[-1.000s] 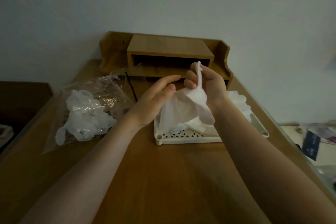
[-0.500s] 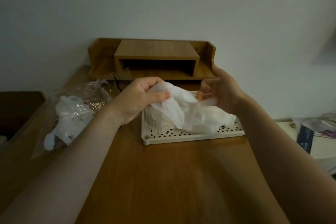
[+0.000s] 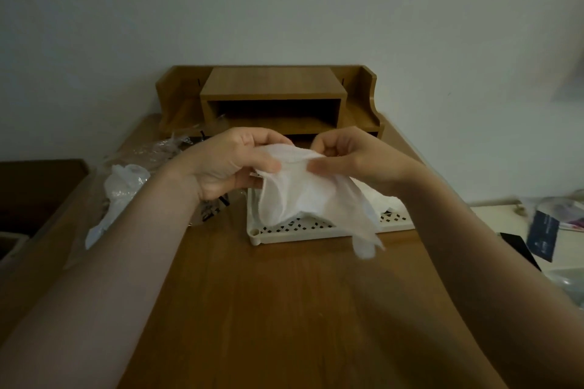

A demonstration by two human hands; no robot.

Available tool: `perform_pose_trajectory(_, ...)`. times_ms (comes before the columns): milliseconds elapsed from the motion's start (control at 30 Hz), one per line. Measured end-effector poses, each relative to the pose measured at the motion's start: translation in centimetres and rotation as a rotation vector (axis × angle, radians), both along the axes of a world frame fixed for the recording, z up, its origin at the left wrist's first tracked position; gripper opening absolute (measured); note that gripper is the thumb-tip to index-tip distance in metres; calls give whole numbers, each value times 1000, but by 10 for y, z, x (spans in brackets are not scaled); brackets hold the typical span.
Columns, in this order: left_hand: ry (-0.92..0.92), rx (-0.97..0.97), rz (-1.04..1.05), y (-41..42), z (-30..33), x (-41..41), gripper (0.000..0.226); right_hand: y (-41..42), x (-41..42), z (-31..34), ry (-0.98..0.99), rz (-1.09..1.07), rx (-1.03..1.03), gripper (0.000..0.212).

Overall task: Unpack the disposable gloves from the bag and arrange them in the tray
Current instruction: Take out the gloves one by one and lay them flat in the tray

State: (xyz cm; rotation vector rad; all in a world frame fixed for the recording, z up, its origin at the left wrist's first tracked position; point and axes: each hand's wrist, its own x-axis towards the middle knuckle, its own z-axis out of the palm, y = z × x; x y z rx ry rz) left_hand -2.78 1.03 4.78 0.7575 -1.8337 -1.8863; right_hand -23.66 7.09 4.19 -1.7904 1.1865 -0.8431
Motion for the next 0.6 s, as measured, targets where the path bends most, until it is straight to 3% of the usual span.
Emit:
perform_pose_trajectory(167,201,204,243,-1,-6,-11,27,-6,-16,-8,-281,172,161,18)
perform_pose_trajectory(267,169,189,199,1,-9,-17,24,-8,-26,-15,-439,347,328,25)
perform_pose_trajectory(433,143,193,212,-3,-16,-23,30,-12,-42,-26,-482,589,596,43)
perform_pose_trajectory(533,155,222,308,-5,-20,-25,32,-11,-59,-29,-340,550,631,27)
perform_pose_trajectory(600,98,197,336,-3,-24,-29,31,-9,-66,-32,-397,576,647,16)
